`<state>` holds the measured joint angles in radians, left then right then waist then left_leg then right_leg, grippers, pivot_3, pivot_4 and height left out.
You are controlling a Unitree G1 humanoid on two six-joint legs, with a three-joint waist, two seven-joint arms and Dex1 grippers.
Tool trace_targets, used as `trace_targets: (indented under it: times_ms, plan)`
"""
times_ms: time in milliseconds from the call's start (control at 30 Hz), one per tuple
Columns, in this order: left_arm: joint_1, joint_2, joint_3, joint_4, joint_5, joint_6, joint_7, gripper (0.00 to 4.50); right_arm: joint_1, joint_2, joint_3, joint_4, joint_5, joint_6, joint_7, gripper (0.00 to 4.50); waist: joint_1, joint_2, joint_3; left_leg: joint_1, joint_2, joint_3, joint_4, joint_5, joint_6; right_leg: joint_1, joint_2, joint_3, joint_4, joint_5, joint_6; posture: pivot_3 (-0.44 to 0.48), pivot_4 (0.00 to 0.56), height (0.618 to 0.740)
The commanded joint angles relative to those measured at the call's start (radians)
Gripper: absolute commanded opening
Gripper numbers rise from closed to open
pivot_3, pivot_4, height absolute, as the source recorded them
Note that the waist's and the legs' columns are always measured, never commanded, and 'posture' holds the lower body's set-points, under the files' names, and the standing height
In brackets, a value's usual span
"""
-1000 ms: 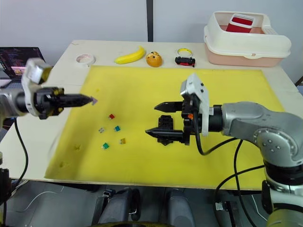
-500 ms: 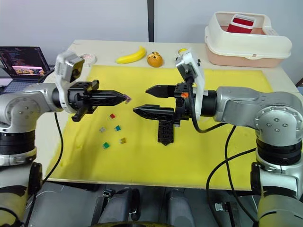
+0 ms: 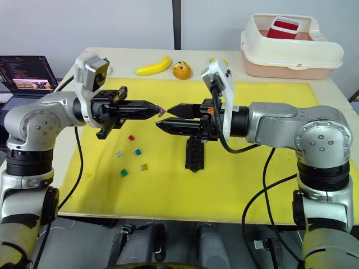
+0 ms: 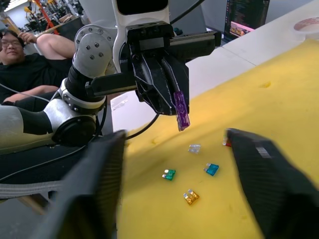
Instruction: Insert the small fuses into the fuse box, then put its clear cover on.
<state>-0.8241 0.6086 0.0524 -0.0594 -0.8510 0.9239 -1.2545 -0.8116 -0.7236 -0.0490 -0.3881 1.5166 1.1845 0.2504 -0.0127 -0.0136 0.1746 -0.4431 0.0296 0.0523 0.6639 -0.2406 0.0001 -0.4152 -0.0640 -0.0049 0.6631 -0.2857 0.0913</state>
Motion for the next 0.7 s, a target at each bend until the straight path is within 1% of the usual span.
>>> trace_targets:
  times_ms: [33,700]
  plan:
    - [-0.005,0.013,0.008,-0.019,0.000,-0.022,0.000,0.00,-0.029,0.003,-0.009,-0.010,0.019,-0.015,-0.006,2.66,0.000,0.000,0.000,0.000,0.000,0.000,0.000,0.000,0.000,0.000,0.000,0.000,0.000,0.000,0.000,0.000,0.150,0.740]
    - [0.018,0.016,-0.006,-0.035,0.000,-0.025,0.003,0.00,-0.035,0.012,0.016,-0.005,0.048,-0.015,-0.039,2.66,0.000,0.000,0.000,0.000,0.000,0.000,0.000,0.000,0.000,0.000,0.000,0.000,0.000,0.000,0.000,0.000,0.150,0.740]
